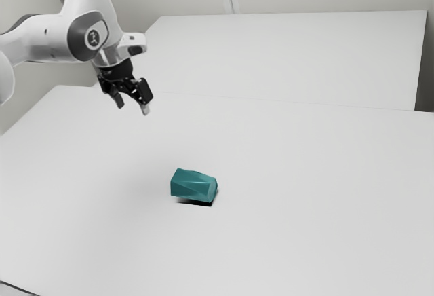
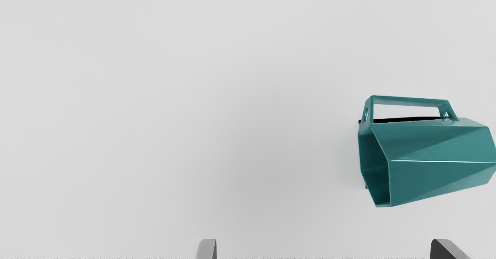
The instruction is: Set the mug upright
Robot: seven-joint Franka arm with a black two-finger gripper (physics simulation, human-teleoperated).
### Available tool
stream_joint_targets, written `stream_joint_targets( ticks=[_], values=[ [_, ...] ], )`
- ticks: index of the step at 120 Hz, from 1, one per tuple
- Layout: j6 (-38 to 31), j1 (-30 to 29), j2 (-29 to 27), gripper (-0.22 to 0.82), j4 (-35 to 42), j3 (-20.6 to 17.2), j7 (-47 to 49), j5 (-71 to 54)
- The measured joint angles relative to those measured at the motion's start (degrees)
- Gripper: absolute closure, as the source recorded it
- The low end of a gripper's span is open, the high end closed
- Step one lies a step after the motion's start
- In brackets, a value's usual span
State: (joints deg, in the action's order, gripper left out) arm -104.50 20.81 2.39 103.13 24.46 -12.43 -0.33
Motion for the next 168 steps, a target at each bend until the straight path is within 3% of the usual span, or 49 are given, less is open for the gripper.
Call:
stream_joint_targets(
  ticks=[16, 42, 66, 105, 168],
  values=[
    [-1.3, 0.5, -0.7, 0.0, 2.6, -0.1, 0.9, 0.9],
    [-9.3, -1.7, -1.0, 0.0, 13.8, 0.3, -1.0, 19.3],
    [-12.1, -4.9, 0.1, 0.0, 19.8, 0.5, -4.9, 33.1],
    [-12.0, -4.5, 6.5, 0.0, 22.0, 0.5, -15.5, 48.9],
    [-10.2, -4.6, 8.6, 0.01, 25.9, 0.5, -33.9, 63.0]
  ],
)
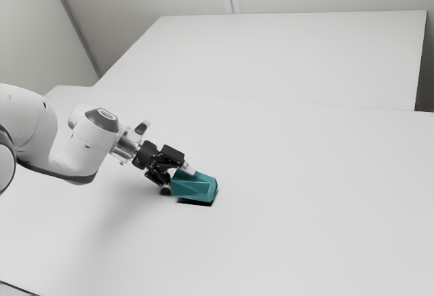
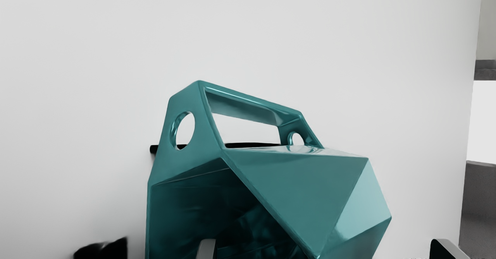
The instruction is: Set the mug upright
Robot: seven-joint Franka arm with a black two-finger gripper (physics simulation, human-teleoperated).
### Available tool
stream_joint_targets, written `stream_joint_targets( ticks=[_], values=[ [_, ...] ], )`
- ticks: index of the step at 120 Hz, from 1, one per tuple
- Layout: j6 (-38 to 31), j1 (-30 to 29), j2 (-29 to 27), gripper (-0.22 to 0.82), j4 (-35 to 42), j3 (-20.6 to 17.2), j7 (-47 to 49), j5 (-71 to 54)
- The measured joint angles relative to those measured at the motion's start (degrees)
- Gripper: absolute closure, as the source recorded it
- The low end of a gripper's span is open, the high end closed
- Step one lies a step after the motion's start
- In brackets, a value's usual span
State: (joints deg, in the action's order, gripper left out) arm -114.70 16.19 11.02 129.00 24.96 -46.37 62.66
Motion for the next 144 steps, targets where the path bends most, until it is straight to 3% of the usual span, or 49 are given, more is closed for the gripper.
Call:
stream_joint_targets(
  ticks=[58, 80, 111, 132, 144],
  values=[
    [1.2, -0.3, -0.9, 0.64, -0.6, -0.1, -11.0, 3.6],
    [1.2, -0.1, -1.2, 0.74, -2.1, -0.7, -13.2, 4.0],
    [0.8, 0.3, -3.7, 0.78, -3.4, -2.1, -15.1, 3.4],
    [-0.3, 1.1, -8.9, 0.79, -5.2, -2.8, -12.0, -12.1],
    [-1.1, 1.4, -8.2, 0.79, -7.9, -2.3, -8.7, -22.4]
  ],
)
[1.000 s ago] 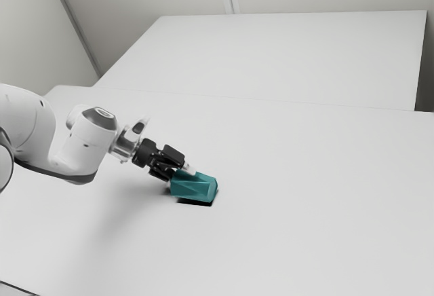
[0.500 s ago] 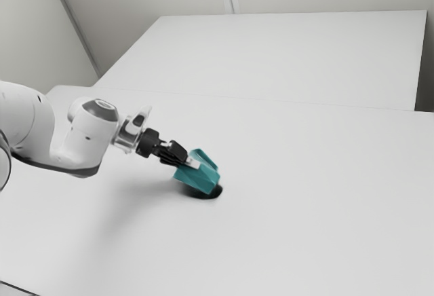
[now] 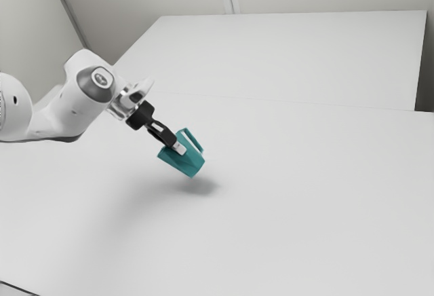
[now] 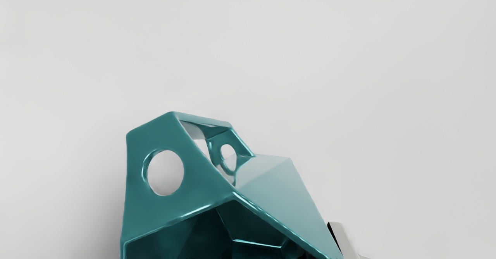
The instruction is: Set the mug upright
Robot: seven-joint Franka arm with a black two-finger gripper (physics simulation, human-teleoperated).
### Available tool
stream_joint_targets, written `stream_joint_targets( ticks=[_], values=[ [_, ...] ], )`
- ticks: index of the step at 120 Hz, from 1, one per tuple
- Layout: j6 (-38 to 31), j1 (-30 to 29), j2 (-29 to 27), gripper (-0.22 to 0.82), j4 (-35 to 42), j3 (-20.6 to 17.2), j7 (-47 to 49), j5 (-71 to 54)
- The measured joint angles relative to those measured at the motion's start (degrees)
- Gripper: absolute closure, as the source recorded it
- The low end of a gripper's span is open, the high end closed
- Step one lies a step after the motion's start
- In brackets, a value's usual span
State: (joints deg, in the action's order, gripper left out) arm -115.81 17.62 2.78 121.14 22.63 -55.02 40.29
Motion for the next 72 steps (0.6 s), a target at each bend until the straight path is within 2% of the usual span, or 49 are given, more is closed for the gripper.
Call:
stream_joint_targets(
  ticks=[30, 72],
  values=[
    [-4.7, 10.2, 5.3, 0.79, -6.1, 1.7, 9.2, -21.5],
    [-7.3, 14.6, 9.9, 0.79, -6.8, 1.9, 19.9, -36.0]
  ],
)
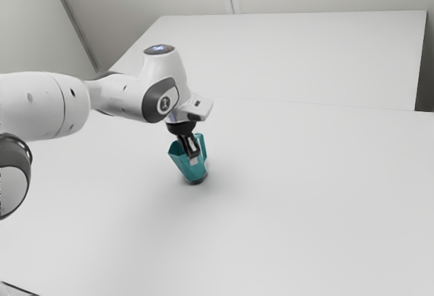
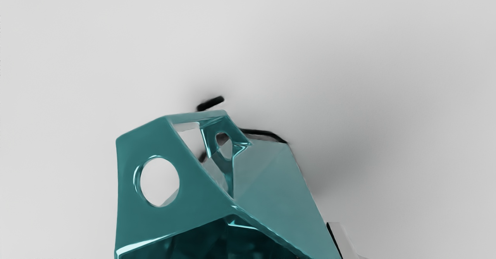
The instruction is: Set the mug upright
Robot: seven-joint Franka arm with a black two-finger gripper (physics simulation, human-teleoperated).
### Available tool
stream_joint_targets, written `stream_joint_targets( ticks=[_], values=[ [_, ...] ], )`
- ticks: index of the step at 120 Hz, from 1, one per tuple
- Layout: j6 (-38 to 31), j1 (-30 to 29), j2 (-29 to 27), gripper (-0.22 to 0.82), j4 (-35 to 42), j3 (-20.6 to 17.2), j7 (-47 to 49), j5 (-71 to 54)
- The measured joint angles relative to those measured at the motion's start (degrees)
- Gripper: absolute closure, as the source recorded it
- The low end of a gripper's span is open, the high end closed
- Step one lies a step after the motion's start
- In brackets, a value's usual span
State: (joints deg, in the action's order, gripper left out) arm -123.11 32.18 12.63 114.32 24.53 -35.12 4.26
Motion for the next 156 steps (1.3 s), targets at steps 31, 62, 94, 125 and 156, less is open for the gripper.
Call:
stream_joint_targets(
  ticks=[31, 62, 94, 125, 156],
  values=[
    [-0.1, 0.9, 2.1, 0.79, -0.8, 0.0, 5.2, -4.0],
    [0.1, 1.0, 2.0, 0.35, -1.5, 0.0, 8.2, -4.2],
    [0.5, 1.0, -4.6, 0.1, -2.2, 0.0, 10.2, -3.4],
    [8.0, 0.7, -7.6, 0.03, -11.5, 3.1, 13.2, -3.8],
    [18.7, -8.7, -12.0, 0.01, -18.9, -4.7, 16.2, -7.4]
  ],
)
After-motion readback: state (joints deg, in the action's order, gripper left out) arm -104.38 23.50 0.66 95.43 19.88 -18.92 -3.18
